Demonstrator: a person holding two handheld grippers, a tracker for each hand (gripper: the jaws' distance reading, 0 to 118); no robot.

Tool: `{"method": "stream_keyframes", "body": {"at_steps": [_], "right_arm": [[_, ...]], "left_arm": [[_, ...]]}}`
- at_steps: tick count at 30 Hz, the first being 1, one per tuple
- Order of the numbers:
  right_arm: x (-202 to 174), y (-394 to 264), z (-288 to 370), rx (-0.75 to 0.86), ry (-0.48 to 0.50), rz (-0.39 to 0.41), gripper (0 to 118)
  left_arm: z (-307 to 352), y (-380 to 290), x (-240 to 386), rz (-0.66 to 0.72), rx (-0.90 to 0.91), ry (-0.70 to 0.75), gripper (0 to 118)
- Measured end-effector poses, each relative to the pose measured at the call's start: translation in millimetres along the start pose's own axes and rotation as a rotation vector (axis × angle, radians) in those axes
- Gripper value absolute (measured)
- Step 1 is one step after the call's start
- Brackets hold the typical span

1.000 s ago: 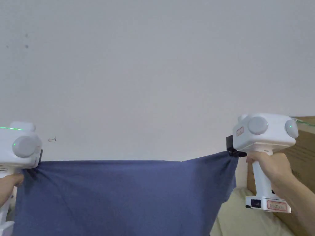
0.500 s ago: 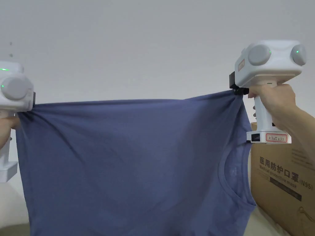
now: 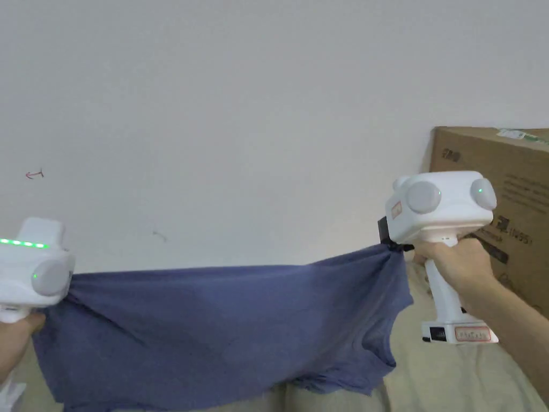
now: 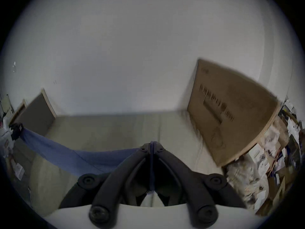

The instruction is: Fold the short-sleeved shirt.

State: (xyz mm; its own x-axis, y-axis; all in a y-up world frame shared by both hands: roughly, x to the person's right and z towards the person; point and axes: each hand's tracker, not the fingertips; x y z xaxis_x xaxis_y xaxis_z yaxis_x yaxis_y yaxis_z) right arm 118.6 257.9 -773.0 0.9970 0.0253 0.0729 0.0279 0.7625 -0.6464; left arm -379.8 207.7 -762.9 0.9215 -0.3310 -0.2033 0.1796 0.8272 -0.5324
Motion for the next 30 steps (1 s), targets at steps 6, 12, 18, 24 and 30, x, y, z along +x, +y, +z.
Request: {"method": "stream_keyframes", "body": {"at_steps": [6,12,18,24,30], "right_arm": [[1,-100,-115,-0.265,-0.015,0.002,3],[2,-162,-143,-0.349,-0.003,0.005,3],[21,-212,-97,-0.351,0.042,-0.022,3],[33,-284,-19,-0.366,0.089,-0.041,3],[38,-362,69,-0.381,0.119,-0.065,3]], "left_arm": [[-59,-112,53,-0.067,-0.247,-0.043,2],[-68,-164,54,-0.049,-0.318,-0.065,2],[-28,-200,32,-0.054,-0.317,-0.115,2],[44,-243,4,-0.048,-0.320,-0.174,2],[124,-291,-24,-0.145,-0.326,-0.185,2]]}}
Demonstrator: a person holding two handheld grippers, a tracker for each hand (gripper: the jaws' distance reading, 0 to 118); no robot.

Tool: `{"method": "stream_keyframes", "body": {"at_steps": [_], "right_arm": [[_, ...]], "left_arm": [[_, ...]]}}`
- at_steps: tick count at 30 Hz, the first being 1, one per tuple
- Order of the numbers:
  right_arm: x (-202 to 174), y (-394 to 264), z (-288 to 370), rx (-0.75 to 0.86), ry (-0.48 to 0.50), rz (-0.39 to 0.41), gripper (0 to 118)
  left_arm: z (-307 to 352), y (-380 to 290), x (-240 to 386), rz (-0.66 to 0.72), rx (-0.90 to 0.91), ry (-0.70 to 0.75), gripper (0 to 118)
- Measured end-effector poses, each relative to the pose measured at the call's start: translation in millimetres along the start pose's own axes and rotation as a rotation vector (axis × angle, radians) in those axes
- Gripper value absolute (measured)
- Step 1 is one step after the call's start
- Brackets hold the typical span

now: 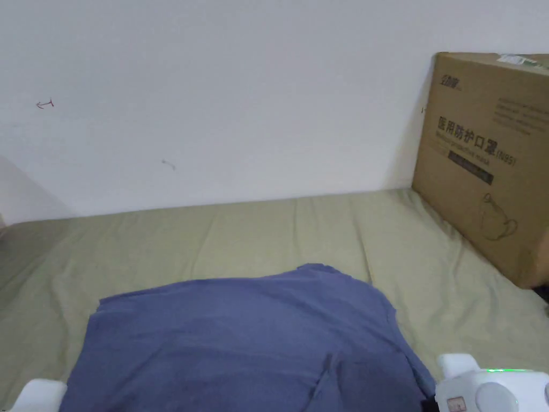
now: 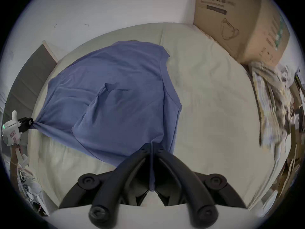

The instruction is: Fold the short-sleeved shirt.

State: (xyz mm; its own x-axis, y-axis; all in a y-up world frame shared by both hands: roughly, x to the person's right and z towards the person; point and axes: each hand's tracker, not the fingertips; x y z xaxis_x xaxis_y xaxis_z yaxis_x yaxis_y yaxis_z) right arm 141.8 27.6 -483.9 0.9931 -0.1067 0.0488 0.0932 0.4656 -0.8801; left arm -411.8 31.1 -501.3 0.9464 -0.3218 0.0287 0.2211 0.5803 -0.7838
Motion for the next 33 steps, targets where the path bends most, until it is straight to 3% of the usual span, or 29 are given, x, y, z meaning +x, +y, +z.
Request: {"method": "stream_keyframes", "body": {"at_steps": [3,6,10,14,19,20,21,22,23,24,30,31,32,33], "right_arm": [[1,-55,27,0.007,0.005,0.016,3],[7,-101,40,-0.024,0.067,-0.057,3],[6,-144,54,-0.035,0.039,-0.027,3],[13,-160,56,-0.032,0.046,-0.055,3],[16,-153,48,0.000,0.035,-0.029,3],[14,-152,46,0.009,0.028,-0.025,4],[13,-152,45,0.006,0.023,-0.020,15],[12,-153,44,0.002,0.012,-0.012,49],[12,-154,42,0.001,-0.013,-0.006,62],[12,-155,43,0.004,-0.024,-0.006,62],[12,-155,68,0.069,0.026,-0.024,59],[10,-156,74,0.086,0.026,-0.010,48],[7,-156,79,0.103,0.027,0.007,28],[4,-157,84,0.127,0.032,0.024,11]], "left_arm": [[29,-43,-8,-0.021,-0.016,-0.003,2],[56,-79,-11,-0.019,-0.040,0.002,2],[85,-119,-13,0.039,-0.053,-0.017,2],[97,-152,-3,0.031,-0.071,-0.017,2],[97,-166,1,0.059,-0.058,-0.005,6],[95,-165,1,0.065,-0.055,0.000,17],[95,-164,3,0.075,-0.064,0.009,41],[94,-164,1,0.085,-0.077,0.013,87],[92,-164,-3,0.106,-0.102,-0.022,108],[94,-166,-6,0.130,-0.096,-0.056,111],[126,-169,-11,0.266,-0.006,-0.143,105],[133,-171,-11,0.269,-0.005,-0.155,95],[141,-173,-11,0.275,0.006,-0.172,79],[149,-176,-8,0.280,0.019,-0.180,55]]}}
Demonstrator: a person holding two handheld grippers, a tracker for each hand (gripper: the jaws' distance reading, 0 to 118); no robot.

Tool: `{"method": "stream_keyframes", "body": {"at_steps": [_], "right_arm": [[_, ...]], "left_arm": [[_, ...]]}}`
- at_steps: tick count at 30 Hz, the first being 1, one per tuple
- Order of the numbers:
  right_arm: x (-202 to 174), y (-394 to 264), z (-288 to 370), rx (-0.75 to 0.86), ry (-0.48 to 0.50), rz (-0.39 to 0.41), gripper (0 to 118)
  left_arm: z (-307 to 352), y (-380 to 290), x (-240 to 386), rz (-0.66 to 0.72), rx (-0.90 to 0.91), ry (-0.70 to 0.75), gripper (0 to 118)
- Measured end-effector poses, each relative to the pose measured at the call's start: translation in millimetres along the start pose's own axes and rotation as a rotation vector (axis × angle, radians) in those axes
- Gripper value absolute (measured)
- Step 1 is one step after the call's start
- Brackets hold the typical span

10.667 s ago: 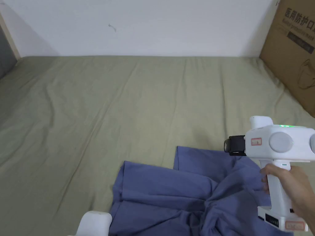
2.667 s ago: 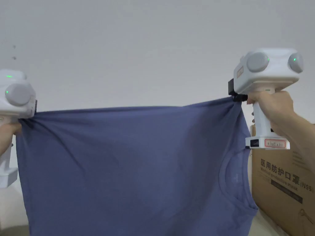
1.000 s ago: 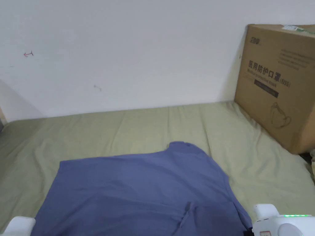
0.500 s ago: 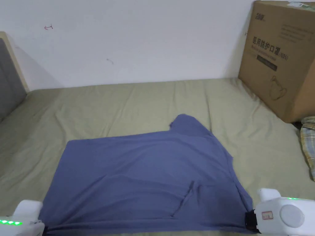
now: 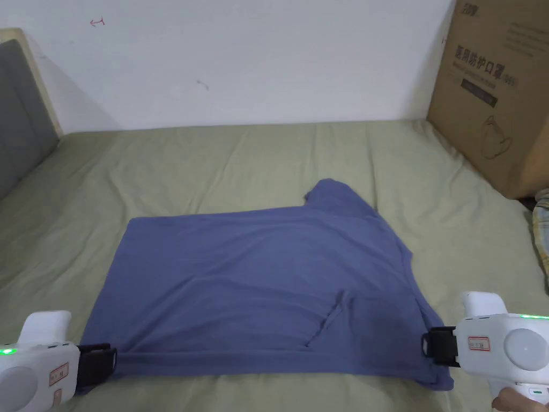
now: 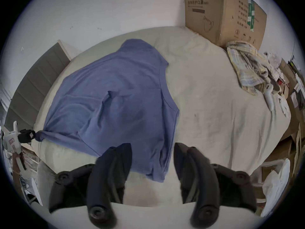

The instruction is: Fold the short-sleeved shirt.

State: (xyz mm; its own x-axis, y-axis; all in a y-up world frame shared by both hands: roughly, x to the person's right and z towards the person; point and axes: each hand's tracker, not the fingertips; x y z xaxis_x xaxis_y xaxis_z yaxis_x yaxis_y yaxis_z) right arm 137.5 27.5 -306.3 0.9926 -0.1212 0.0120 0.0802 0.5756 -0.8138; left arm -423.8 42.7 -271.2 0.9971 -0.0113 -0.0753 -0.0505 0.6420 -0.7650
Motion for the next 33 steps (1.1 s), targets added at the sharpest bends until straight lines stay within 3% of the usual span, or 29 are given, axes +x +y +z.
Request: {"method": "stream_keyframes", "body": {"at_steps": [1,2,3,4,11,12,14,15,16,22,23,24,26,31,33], "right_arm": [[-2,-1,2,0.007,0.002,0.001,8],[-8,-4,11,0.013,0.003,-0.012,6],[-10,-8,14,0.015,0.020,-0.033,6],[-11,-11,13,0.023,0.049,-0.051,2],[-26,-22,-9,-0.050,0.053,-0.033,1],[-28,-23,-10,-0.053,0.057,-0.036,1],[-27,-24,-15,-0.055,0.054,-0.033,1],[-27,-24,-16,-0.057,0.052,-0.028,1],[-27,-24,-15,-0.059,0.053,-0.028,1],[-17,-27,-18,-0.068,0.072,-0.088,1],[-15,-27,-17,-0.068,0.073,-0.095,1],[-15,-28,-18,-0.069,0.070,-0.096,1],[-13,-29,-17,-0.070,0.057,-0.095,1],[-2,-32,-7,-0.071,0.042,-0.096,1],[3,-33,-4,-0.061,0.037,-0.103,1]], "left_arm": [[5,-5,2,0.002,0.003,-0.006,27],[9,-11,4,0.006,0.001,-0.020,18],[9,-20,7,0.015,-0.009,-0.036,18],[10,-26,9,0.017,-0.017,-0.037,0],[-2,-44,12,0.013,-0.075,-0.014,0],[-2,-44,9,0.013,-0.067,0.004,10],[-5,-36,-1,0.025,-0.068,0.002,72],[-7,-33,-5,0.041,-0.073,0.010,91],[-6,-31,-8,0.053,-0.062,0.027,100],[-18,-12,-33,0.137,-0.018,0.038,98],[-24,-10,-36,0.150,-0.022,0.019,95],[-32,-10,-35,0.153,-0.040,0.005,83],[-42,-9,-33,0.140,-0.066,-0.006,2],[-47,-17,-28,0.122,-0.106,-0.055,1],[-43,-12,-24,0.101,-0.081,-0.011,1]]}}
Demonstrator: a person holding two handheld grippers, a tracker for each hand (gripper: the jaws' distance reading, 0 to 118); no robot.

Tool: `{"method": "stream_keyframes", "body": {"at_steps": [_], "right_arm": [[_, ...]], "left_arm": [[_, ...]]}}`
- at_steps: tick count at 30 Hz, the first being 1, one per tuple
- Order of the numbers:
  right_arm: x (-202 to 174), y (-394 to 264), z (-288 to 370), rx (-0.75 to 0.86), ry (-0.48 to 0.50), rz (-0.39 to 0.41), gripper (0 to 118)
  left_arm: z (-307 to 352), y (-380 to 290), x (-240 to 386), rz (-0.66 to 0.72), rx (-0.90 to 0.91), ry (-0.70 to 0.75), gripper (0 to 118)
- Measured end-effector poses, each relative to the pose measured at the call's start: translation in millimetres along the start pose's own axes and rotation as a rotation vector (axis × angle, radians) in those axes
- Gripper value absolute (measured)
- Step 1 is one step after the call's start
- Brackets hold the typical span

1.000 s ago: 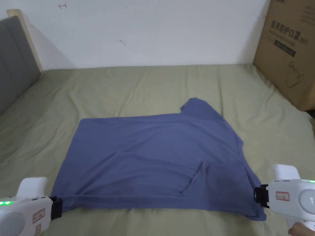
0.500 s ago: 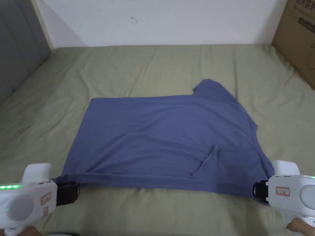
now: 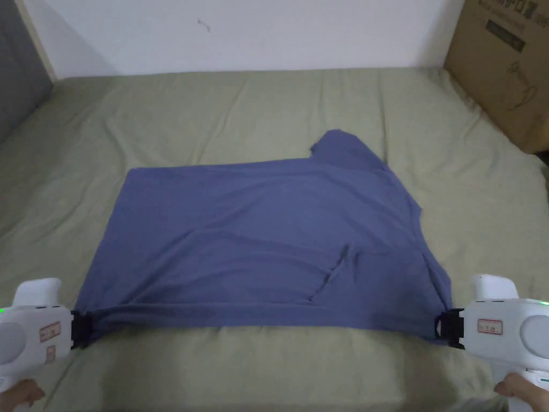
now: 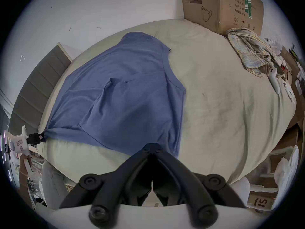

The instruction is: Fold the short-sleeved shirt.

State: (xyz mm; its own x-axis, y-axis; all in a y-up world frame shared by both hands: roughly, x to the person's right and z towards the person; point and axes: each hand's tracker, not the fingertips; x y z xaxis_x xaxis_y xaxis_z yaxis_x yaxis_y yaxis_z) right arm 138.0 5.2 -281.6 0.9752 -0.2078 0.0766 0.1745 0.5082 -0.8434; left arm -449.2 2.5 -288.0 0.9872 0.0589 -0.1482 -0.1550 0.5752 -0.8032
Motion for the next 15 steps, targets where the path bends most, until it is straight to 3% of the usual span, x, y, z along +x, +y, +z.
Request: {"method": "stream_keyframes", "body": {"at_steps": [3,7,12,14,15], "right_arm": [[6,4,3,0.028,-0.010,-0.004,1],[1,12,8,0.044,-0.038,0.044,71],[9,17,-18,-0.008,0.010,0.025,66],[5,11,-27,-0.059,0.000,0.054,5],[2,7,-30,-0.071,-0.043,0.064,2]], "left_arm": [[6,4,-1,0.025,0.007,0.002,1],[9,5,1,0.025,0.003,0.010,1],[6,3,2,-0.002,-0.006,0.024,1],[6,2,1,0.000,-0.008,0.026,1],[6,3,3,0.000,-0.008,0.026,1]]}}
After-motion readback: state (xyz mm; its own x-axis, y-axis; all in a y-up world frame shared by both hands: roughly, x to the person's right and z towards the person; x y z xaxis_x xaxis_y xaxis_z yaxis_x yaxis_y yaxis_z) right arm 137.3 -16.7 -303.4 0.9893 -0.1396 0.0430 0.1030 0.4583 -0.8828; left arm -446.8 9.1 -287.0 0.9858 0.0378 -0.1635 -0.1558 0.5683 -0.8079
